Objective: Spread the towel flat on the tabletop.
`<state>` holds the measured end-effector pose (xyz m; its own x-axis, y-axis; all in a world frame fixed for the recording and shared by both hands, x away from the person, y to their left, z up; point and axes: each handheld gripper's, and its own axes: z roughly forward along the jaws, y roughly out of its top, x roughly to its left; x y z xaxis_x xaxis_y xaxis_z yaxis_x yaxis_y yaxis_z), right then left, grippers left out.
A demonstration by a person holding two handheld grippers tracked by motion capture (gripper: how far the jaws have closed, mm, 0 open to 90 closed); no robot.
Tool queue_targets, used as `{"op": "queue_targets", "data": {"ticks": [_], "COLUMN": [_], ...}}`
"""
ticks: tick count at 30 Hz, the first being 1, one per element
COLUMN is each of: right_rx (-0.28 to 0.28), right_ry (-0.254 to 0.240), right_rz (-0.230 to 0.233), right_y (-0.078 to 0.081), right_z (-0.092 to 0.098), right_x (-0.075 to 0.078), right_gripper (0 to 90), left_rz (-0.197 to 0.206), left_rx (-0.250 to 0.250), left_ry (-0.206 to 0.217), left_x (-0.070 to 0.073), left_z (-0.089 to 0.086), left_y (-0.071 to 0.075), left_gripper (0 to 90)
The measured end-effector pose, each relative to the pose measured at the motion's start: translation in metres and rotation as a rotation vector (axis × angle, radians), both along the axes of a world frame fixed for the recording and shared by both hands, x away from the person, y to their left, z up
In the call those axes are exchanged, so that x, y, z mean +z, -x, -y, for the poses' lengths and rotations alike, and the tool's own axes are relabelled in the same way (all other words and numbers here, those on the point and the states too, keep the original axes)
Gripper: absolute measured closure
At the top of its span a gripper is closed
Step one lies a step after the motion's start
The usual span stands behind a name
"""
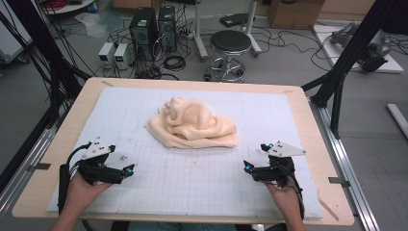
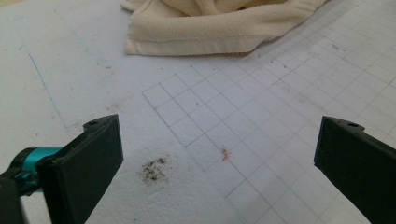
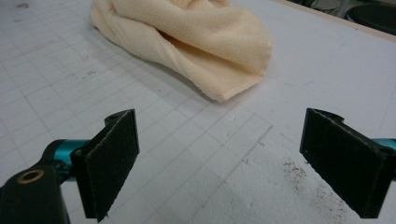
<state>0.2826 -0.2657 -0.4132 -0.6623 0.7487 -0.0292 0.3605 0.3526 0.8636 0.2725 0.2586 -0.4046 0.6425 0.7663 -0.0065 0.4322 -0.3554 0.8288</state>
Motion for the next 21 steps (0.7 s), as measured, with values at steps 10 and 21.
{"op": "queue_targets", "data": {"ticks": [10,21], "right_rx": [0.023,0.086], "right_ry": [-0.001,0.04], "right_rz": [-0.029,-0.028], "right_y": [-0.011,-0.034], "right_z": [-0.006,-0.02], "right_x": [0.01,0.036], "right_gripper": [11.2,11.2], "left_rz": [0.008,0.016], "left_rx": [-0.017,-0.048], "left_ry": [0.047,0.028], "left_x": [0.013,0.022], "left_z": [0.008,0.025], "left_y": [-0.008,-0.038], "left_gripper": [1.8,2.3]}}
